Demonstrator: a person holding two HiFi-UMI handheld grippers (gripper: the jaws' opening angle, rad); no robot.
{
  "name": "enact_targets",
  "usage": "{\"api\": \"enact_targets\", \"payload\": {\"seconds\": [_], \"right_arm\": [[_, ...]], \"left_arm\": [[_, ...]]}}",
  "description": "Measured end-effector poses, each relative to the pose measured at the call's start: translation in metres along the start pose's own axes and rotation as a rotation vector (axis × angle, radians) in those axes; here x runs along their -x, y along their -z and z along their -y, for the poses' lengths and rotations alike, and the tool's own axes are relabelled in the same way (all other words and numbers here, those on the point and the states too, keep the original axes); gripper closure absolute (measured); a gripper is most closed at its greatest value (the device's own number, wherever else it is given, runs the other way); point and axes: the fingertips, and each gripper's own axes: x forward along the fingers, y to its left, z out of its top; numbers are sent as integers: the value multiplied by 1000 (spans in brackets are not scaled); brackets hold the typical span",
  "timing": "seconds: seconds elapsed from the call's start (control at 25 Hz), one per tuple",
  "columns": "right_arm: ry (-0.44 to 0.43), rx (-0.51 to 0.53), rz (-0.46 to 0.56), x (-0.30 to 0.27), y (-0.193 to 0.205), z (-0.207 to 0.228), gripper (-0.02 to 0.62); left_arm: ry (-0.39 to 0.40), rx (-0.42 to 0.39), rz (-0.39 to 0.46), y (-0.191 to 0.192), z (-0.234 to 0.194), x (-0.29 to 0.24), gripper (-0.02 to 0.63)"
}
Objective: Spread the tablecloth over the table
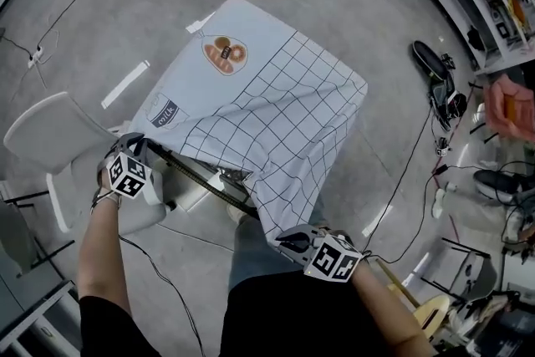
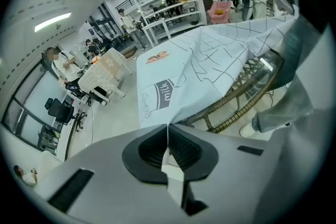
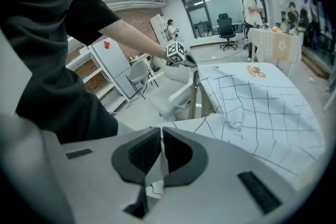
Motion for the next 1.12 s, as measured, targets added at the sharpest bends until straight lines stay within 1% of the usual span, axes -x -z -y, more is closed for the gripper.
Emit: {"api": "enact_targets", "payload": {"seconds": [0.12,0.2,0.24,0.28,0.44,0.52,0.68,0.88,1.04,1.12], "right_arm": [[-65,-21,-11,10,11,2,584],[-86,-25,-16,21,15,1,584],[-93,-25,-21,20,17,-3,584],[-103,-24,-30,13,20,-9,584],[-150,-8,-88,-48,36,-51,584],[-178,-5,-97,-67,38,-64,584],[-238,5,-119,-82,39,-79,584],[-272,28,-124,-105,37,-97,584],[-296,29,-131,-103,37,-95,583],[-314,21,-145,-102,41,-94,580]], "left_arm": [[7,9,-25,-1,3,10,593],[8,15,-49,-1,4,24,594],[8,19,-63,6,6,31,594],[7,26,-75,20,9,37,594],[2,65,-102,107,36,49,594],[10,70,-115,132,45,54,594],[24,91,-153,163,57,66,594],[42,134,-206,213,77,76,594],[59,151,-254,227,85,84,594],[64,175,-276,231,89,85,592]]}}
